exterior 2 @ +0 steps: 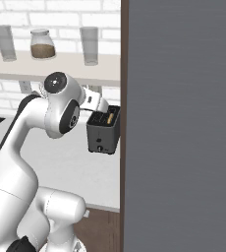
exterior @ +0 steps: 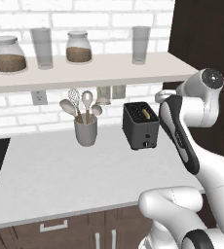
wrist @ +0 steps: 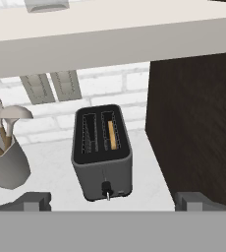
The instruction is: Start the toaster. Once the lever pops up, take the bread to the plate on the dining counter.
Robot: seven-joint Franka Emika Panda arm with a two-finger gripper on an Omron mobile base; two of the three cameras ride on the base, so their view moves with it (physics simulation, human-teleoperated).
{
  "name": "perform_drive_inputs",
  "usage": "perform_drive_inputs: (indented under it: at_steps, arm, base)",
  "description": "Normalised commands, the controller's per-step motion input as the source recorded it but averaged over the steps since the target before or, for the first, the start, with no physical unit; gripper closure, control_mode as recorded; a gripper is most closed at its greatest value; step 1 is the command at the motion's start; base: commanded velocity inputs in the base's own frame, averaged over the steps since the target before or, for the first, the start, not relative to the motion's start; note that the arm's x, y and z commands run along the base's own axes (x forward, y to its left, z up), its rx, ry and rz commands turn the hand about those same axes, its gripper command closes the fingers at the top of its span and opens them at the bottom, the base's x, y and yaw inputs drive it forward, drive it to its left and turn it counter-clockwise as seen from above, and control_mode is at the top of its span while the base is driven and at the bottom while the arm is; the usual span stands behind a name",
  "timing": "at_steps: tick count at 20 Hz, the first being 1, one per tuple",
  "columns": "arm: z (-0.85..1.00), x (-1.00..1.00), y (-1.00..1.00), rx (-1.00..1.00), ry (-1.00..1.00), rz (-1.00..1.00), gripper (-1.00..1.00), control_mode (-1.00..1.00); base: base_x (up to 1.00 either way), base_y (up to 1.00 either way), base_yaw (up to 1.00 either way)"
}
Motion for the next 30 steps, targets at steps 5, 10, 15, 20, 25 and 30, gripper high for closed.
perform_drive_inputs:
  at_steps: [5, 10, 15, 20, 25, 30]
  arm:
    - [0.0, 0.0, 0.0, 0.0, 0.0, 0.0, -1.0, -1.0]
    - [0.0, 0.0, 0.0, 0.0, 0.0, 0.0, -1.0, -1.0]
    - [0.0, 0.0, 0.0, 0.0, 0.0, 0.0, -1.0, -1.0]
    - [0.0, 0.0, 0.0, 0.0, 0.0, 0.0, -1.0, -1.0]
    - [0.0, 0.0, 0.0, 0.0, 0.0, 0.0, -1.0, -1.0]
    - [0.0, 0.0, 0.0, 0.0, 0.0, 0.0, -1.0, -1.0]
  base:
    - [0.0, 0.0, 0.0]
    - [0.0, 0.0, 0.0]
    - [0.0, 0.0, 0.0]
    - [0.0, 0.0, 0.0]
    - [0.0, 0.0, 0.0]
    - [0.0, 0.0, 0.0]
